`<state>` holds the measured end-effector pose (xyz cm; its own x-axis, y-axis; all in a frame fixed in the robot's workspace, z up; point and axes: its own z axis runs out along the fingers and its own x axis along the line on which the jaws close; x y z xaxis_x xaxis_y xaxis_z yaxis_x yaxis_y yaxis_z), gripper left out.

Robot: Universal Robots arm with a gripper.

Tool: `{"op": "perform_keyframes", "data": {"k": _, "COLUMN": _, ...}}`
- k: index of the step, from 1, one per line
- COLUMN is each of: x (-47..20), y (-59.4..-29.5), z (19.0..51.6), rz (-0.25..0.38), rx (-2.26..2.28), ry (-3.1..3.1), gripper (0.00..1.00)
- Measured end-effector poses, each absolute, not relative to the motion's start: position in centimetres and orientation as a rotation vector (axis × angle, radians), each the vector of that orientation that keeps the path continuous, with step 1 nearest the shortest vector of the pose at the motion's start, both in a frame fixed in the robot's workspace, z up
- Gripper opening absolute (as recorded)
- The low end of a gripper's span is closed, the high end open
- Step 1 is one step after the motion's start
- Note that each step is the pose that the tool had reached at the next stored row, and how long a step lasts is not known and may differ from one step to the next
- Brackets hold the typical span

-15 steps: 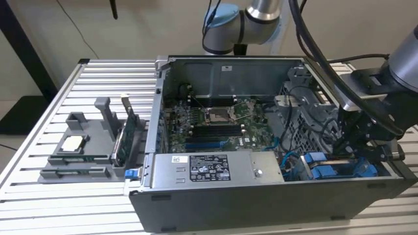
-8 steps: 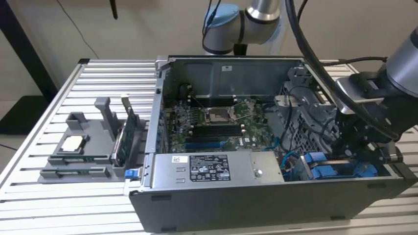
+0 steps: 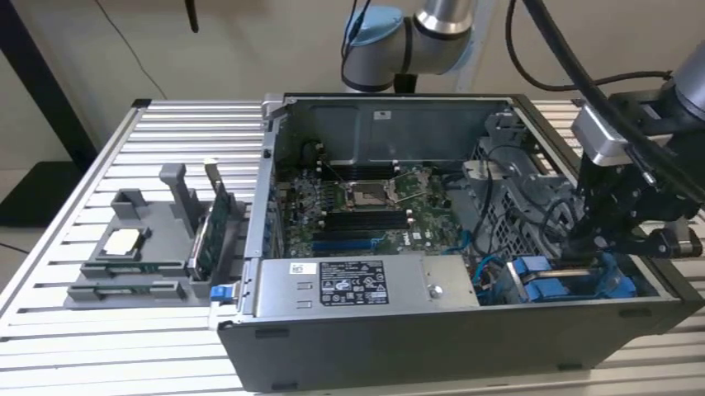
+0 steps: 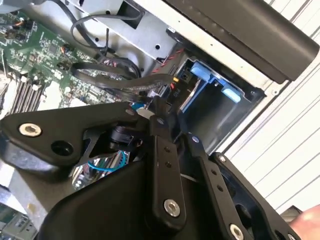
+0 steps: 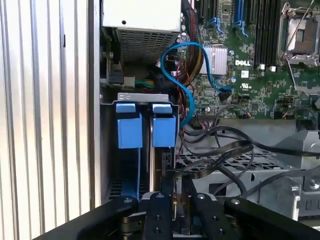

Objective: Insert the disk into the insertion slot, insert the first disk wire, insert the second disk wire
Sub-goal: 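Insert the second disk wire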

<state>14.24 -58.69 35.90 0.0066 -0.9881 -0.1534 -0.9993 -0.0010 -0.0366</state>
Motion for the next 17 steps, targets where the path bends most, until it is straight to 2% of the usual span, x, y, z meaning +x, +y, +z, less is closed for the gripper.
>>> {"op": "perform_keyframes", "data": {"k": 9, "x": 14.2, "y": -58.7, "z": 37.9, "rz": 0.125, "rx": -2.126, "ry": 2.122, "gripper": 0.24}}
{"op": "perform_keyframes", "data": {"k": 17, "x": 14.2, "y": -58.7, "z": 38.1, "rz": 0.125, "rx": -2.126, "ry": 2.122, "gripper": 0.24}}
